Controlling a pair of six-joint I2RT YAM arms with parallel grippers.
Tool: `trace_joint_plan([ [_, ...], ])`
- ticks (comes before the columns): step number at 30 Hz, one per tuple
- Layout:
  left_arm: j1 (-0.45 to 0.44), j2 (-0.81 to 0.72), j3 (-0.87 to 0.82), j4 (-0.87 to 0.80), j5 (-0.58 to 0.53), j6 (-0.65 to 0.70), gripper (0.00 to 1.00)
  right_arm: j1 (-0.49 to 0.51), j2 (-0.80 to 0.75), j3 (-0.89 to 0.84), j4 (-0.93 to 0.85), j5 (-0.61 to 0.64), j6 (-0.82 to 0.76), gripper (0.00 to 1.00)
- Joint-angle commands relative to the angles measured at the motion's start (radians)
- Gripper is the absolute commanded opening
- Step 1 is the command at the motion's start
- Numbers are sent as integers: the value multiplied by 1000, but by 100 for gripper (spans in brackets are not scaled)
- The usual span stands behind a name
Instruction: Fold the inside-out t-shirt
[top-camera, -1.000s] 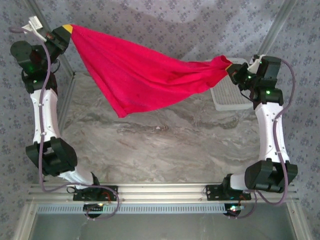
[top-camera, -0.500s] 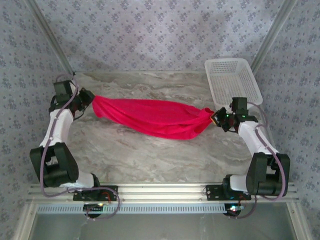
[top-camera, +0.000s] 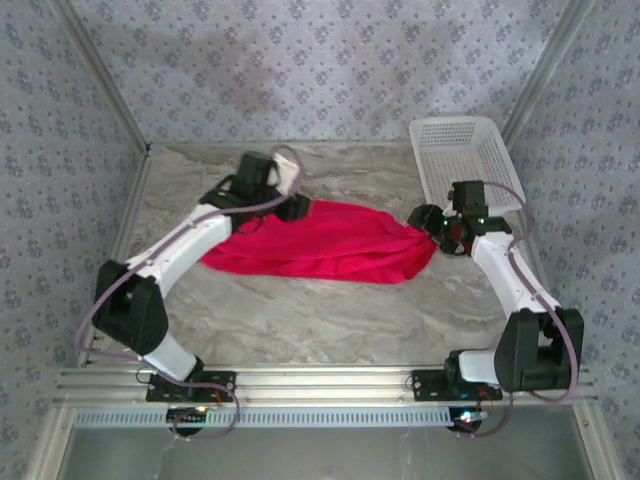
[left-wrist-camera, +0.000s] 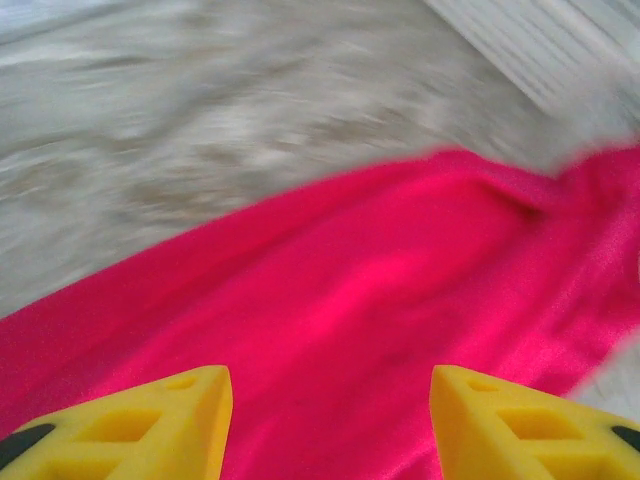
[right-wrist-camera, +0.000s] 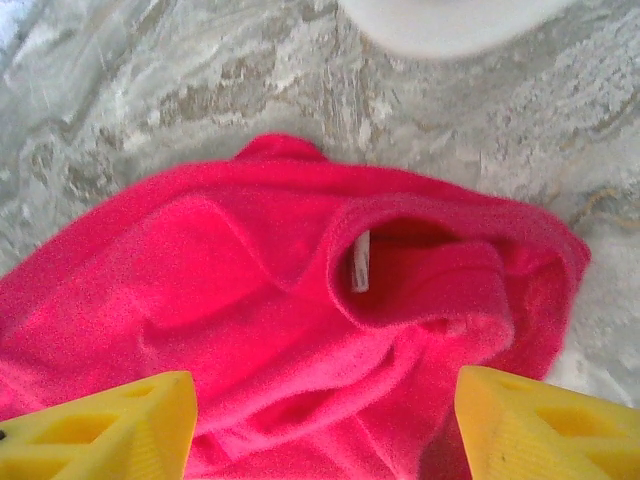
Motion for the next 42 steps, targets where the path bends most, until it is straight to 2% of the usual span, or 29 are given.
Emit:
trace_joint_plan([
  [1, -117, 115, 9, -4, 129, 260, 55, -1, -53, -65, -89, 30, -66, 68],
  [6, -207, 278, 105, -43, 155, 303, 59, -22, -117, -150, -83, -11, -61, 65],
  [9, -228, 354, 155, -72, 142, 324, 65, -24, -150, -172, -88, -24, -61, 65],
  [13, -235, 418, 203, -87, 83, 346, 65, -20, -184, -197, -82, -41, -51, 63],
  [16, -229, 442, 250, -108, 46, 366, 52, 17, -194, -222, -60, -59, -34, 57],
  [20, -202, 485, 342, -171, 54, 349, 15, 93, -175, -247, -15, -70, 8, 54],
  [22, -194, 505, 371, -202, 63, 346, 2, 128, -165, -249, 10, -64, 41, 54],
  [27, -186, 487, 382, -230, 101, 332, 0, 206, -92, -230, 64, -25, 73, 53],
  [28, -186, 476, 373, -222, 113, 329, 5, 211, -73, -223, 66, -18, 77, 52],
  [31, -196, 445, 323, -179, 130, 325, 40, 210, -45, -214, 65, 12, 82, 51],
  [33, -207, 430, 286, -141, 128, 329, 51, 197, -47, -217, 57, 22, 78, 50],
  [38, -232, 453, 263, -102, 96, 329, 62, 146, -71, -234, 45, 8, 70, 50],
  [41, -243, 482, 271, -76, 50, 331, 61, 144, -85, -242, 48, 9, 73, 50],
  [42, -242, 493, 278, -70, 35, 329, 56, 147, -85, -244, 48, 5, 73, 50],
])
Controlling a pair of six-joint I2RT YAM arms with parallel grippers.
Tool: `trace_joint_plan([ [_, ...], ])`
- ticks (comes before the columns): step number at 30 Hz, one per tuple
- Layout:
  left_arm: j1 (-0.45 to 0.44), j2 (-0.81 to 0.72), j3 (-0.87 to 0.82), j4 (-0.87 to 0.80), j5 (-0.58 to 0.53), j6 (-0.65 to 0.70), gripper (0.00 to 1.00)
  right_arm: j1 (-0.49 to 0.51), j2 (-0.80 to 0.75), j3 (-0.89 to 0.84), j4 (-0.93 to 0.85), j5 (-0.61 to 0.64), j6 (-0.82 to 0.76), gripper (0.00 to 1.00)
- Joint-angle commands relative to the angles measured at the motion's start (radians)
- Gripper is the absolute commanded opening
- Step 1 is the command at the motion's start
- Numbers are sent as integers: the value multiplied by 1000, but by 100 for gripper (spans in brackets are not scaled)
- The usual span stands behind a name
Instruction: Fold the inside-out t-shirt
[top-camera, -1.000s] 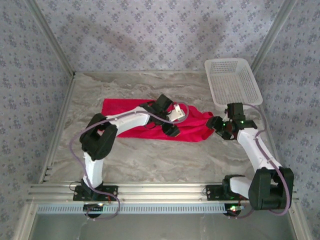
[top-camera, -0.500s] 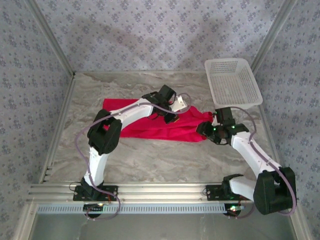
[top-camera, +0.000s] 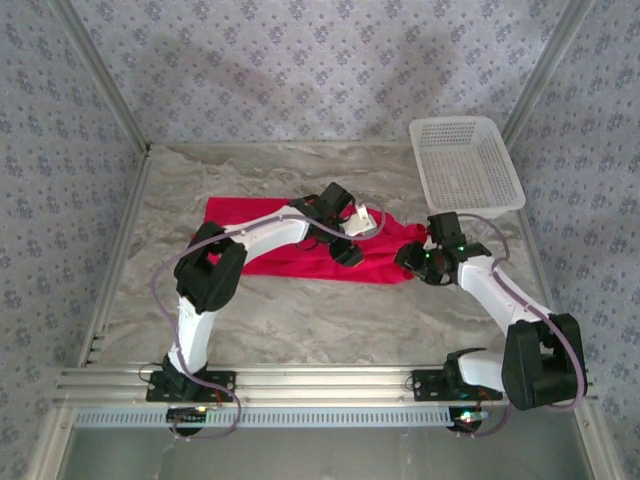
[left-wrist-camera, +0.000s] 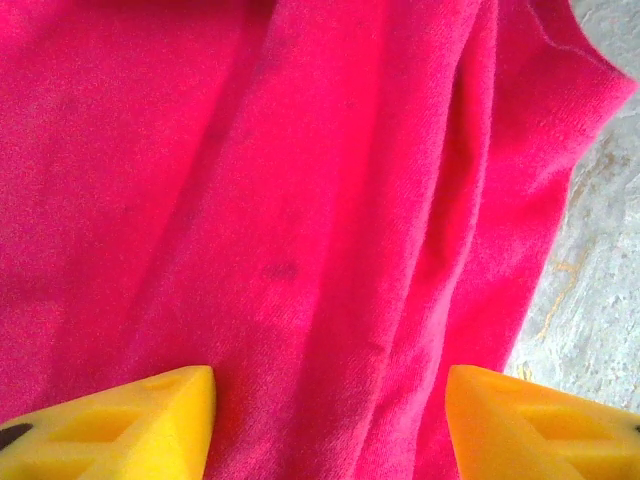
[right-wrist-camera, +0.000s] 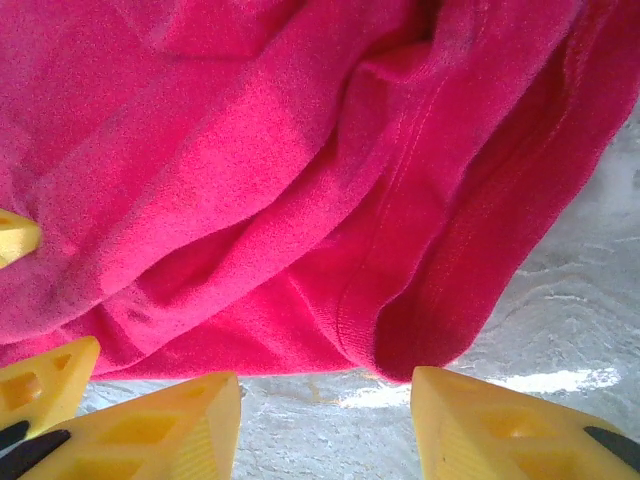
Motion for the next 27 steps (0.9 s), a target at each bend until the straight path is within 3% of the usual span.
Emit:
trace_joint_plan([
  [1, -9, 31, 29, 39, -51, 4, 49, 5, -23, -7, -5, 6, 12, 50],
  [3, -8, 51, 69, 8, -65, 7, 30, 20, -20, -13, 6, 2, 22, 50],
  [7, -9, 53, 90, -8, -61, 13, 18, 44, -6, -15, 27, -5, 42, 50],
  [11, -8, 57, 80, -12, -43, 17, 0, 47, 3, -12, 36, -4, 46, 50],
  [19, 24, 19, 112, -20, -33, -72, 0, 82, 49, -1, 146, 23, 91, 45],
  [27, 81, -74, 237, -58, -35, -243, 0, 148, 374, 132, 195, 135, 133, 38],
])
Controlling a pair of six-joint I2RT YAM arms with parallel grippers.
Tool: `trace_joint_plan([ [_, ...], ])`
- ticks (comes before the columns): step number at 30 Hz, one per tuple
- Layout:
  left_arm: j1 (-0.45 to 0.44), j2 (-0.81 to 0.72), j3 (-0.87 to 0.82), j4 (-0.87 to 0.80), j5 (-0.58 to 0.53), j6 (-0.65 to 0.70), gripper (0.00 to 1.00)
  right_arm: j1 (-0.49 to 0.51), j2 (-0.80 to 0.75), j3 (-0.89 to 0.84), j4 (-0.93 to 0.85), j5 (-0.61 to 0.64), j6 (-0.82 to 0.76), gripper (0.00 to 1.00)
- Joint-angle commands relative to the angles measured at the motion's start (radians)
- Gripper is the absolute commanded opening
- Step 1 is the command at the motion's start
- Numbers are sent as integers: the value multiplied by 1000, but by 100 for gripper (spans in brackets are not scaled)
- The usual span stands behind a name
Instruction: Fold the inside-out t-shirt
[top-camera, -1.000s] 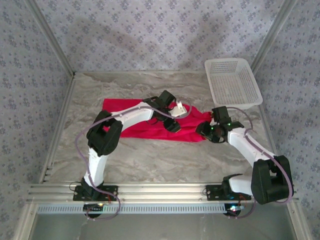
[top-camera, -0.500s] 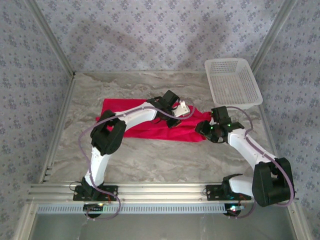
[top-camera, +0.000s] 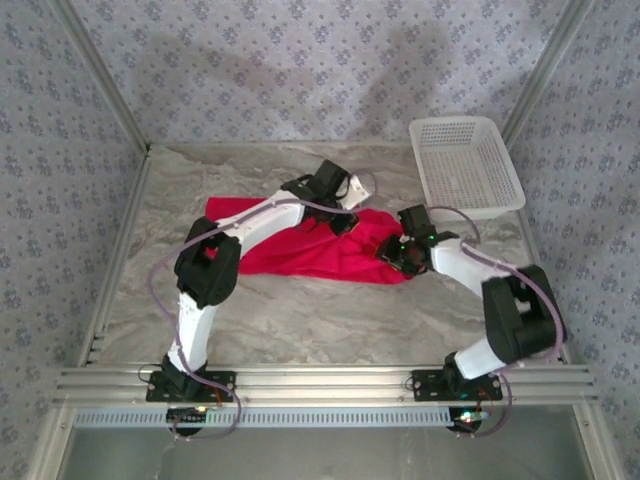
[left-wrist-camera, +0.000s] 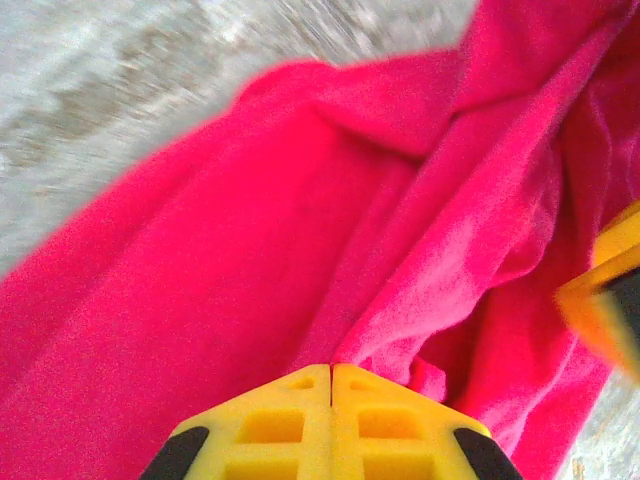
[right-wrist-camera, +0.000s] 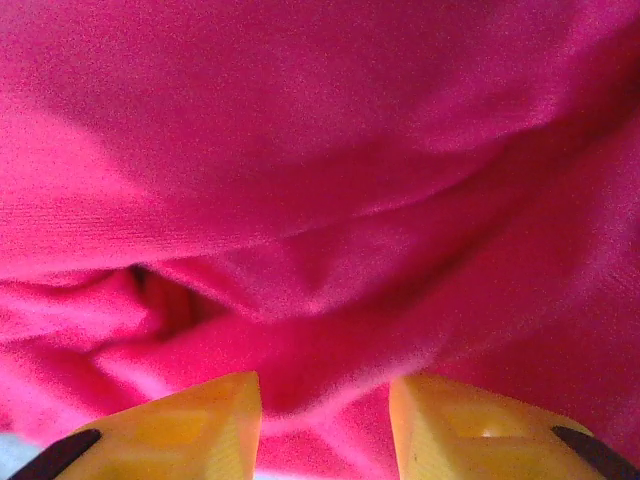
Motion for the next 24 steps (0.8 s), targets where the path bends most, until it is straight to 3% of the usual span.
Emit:
trace_joint_plan([
  [1, 18, -102, 68, -19, 21, -91, 0, 7, 114, 39, 14, 66, 34, 34],
  [7, 59, -111, 68, -22, 31, -130, 0, 23, 84, -60, -3, 83, 37, 10],
  [10, 80, -98, 53, -18, 39, -150, 0, 27, -6, -100, -54, 121, 17, 6],
  [14, 94, -65, 58, -15, 58, -178, 0, 53, -119, -53, -140, 169, -22, 8],
  [17, 93, -41, 78, -29, 86, -194, 0, 94, -166, 5, -145, 200, -53, 22],
  [19, 93, -34, 85, -39, 96, -200, 0, 122, -145, 60, -130, 201, -82, 29],
  [24, 93, -34, 83, -46, 103, -207, 0, 164, 25, 185, -96, 149, -122, 26],
])
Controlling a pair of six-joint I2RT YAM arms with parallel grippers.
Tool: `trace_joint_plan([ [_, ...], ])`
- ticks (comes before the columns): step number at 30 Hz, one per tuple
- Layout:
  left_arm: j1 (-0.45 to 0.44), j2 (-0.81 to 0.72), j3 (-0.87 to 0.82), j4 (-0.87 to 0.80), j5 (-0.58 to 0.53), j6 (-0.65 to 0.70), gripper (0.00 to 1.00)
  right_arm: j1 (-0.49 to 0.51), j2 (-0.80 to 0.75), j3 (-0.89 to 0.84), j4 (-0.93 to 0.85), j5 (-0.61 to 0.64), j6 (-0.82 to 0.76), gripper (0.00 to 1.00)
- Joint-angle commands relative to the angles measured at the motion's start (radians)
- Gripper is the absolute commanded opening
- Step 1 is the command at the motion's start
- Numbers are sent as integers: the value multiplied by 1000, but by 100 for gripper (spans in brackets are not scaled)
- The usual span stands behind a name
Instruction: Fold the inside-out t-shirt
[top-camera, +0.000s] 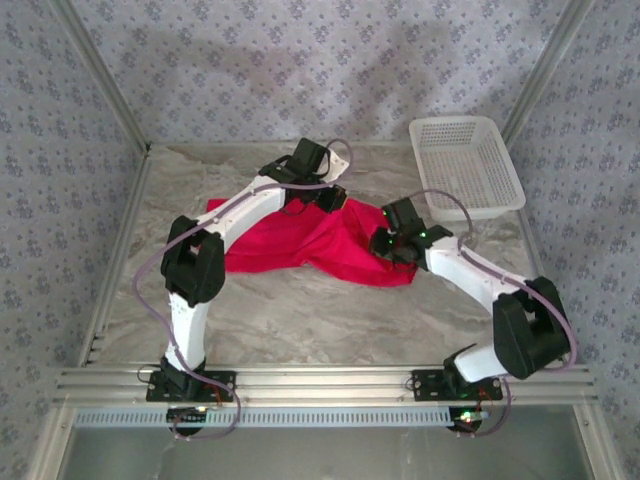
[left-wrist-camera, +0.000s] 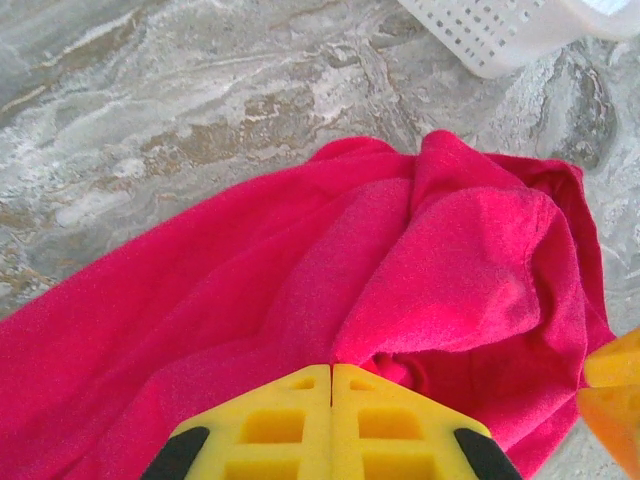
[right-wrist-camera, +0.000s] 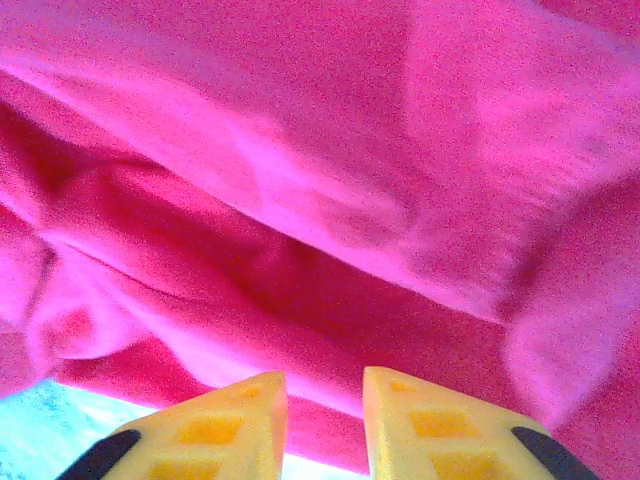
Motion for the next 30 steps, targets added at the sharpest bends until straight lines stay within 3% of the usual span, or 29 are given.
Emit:
trace_joint_plan([
  [1, -2, 3, 30, -20, 34, -19, 0, 18, 129, 74, 0, -16, -55, 25],
  [5, -2, -4, 26, -27, 33, -15, 0, -10, 288, 183, -25, 19, -64, 20],
  [12, -2, -22, 5, -23, 31, -11, 0, -50, 403, 352, -145, 371, -14, 16],
  [15, -2, -21, -2, -19, 36, -13, 0, -46, 416, 375, -165, 445, -21, 18],
  [21, -2, -11, -8, -14, 39, -13, 0, -41, 419, 327, -67, 324, -57, 45],
  [27, -1, -6, -5, -23, 37, -7, 0, -43, 452, 301, 10, 226, -22, 52],
  [30, 2, -6, -4, -23, 38, -11, 0, -57, 498, 327, 1, 228, 3, 45],
])
